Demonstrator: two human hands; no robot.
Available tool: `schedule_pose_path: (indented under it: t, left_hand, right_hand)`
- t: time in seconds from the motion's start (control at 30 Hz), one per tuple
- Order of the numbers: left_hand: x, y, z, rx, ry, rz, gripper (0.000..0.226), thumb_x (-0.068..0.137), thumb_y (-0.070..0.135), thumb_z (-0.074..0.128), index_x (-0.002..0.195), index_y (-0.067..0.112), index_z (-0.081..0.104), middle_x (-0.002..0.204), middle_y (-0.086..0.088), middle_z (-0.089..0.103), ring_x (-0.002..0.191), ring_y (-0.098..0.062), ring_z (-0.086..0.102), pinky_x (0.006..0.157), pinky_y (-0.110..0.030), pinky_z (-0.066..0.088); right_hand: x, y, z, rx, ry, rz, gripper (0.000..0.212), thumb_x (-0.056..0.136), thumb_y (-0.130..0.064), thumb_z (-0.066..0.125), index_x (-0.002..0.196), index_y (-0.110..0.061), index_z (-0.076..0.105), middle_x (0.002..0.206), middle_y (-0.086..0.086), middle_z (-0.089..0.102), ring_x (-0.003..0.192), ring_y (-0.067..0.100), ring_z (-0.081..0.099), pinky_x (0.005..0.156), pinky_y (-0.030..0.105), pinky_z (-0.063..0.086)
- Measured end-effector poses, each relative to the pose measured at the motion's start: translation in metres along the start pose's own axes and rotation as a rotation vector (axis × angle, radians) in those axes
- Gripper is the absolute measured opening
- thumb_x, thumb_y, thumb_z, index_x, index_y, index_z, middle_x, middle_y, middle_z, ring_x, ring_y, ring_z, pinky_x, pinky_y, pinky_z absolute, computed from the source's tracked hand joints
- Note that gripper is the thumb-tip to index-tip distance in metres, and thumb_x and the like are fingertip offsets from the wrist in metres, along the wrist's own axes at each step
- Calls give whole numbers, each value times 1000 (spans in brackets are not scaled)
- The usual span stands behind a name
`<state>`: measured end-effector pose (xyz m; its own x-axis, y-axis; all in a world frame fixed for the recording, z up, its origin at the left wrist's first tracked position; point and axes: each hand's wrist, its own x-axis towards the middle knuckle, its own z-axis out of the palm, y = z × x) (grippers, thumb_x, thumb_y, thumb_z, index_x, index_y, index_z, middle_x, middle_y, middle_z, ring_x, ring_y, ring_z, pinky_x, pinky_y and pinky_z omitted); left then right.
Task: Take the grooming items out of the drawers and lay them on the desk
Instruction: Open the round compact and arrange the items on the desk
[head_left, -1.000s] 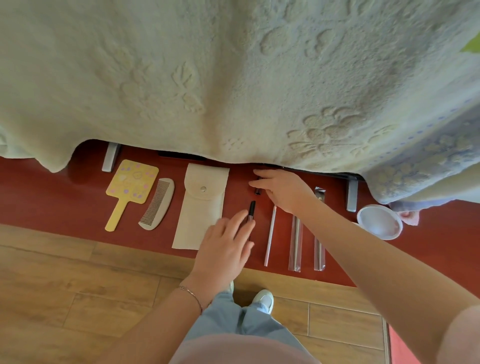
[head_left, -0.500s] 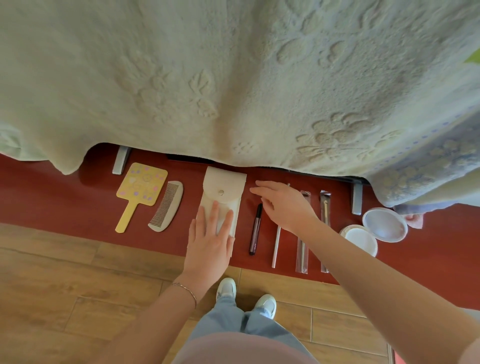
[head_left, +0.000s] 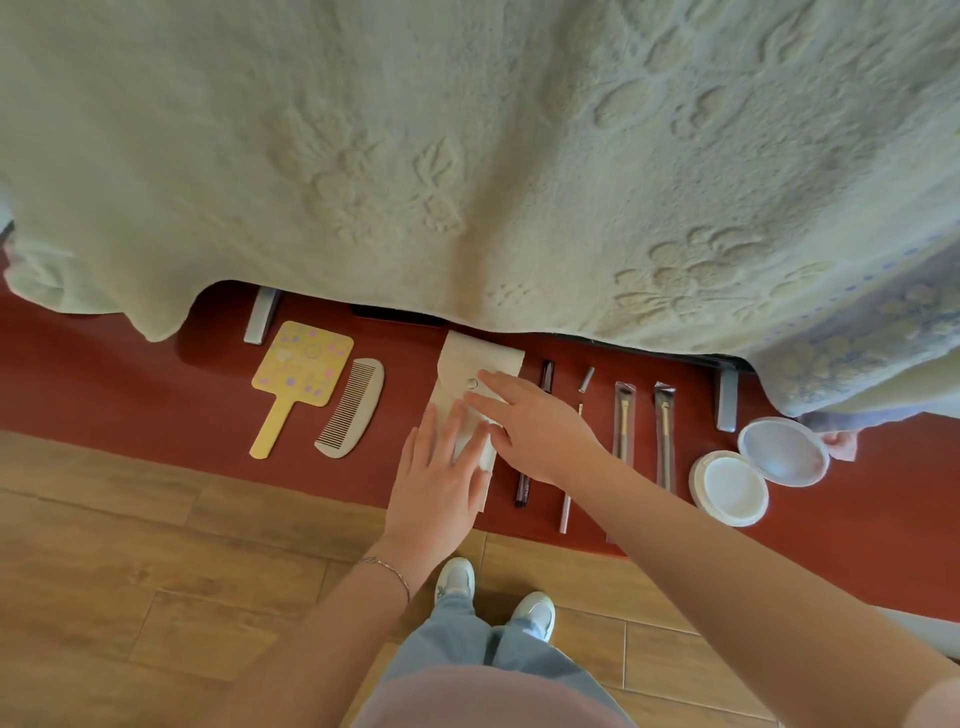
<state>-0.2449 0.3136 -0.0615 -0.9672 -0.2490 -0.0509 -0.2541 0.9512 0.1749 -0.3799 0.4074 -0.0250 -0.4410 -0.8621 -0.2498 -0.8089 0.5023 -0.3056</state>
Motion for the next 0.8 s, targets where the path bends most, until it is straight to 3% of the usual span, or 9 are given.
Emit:
schedule_pose_path:
  t: [0.13,0.27,0.4,0.7,0.8]
  left_hand:
    - [-6,-32,-9,47,45,-148,57,91,41,27,140,13,34,149,-13,31,139,-32,23,110,-45,22]
    - [-14,-61,-5,18,-12,-373,69,89,46,21,141,1,31,149,-19,29,139,-34,23,110,-48,24]
    - [-13,-57,-2,-50,-28,-390,69,89,43,22,140,-1,32,148,-19,31,138,-32,27,110,-46,26]
    - [-1,-43,-2,-59,-48,-361,70,88,47,17,138,1,36,146,-17,37,136,-30,32,108,-45,30]
    - [-2,-44,-2,-64,-70,-346,73,88,49,13,141,3,31,149,-15,31,139,-28,26,110,-44,26]
  right_hand:
    - [0,-10,0,-8,23,-4,50,97,-30,39,145,-30,26,158,1,9,145,17,5,111,35,29]
    - [2,-31,9,-48,-79,12,77,89,-57,42,149,-29,2,158,7,-12,145,22,-12,114,38,19]
    - [8,-41,19,-105,-84,16,95,83,-67,44,148,-21,-7,155,14,-19,143,28,-17,116,40,3]
    - [10,-36,20,-138,-93,0,97,82,-68,43,149,-17,-6,155,15,-20,143,27,-19,115,37,-1]
    - [10,-37,20,-139,-90,4,96,82,-68,43,149,-16,-5,155,15,-19,143,28,-18,116,38,2]
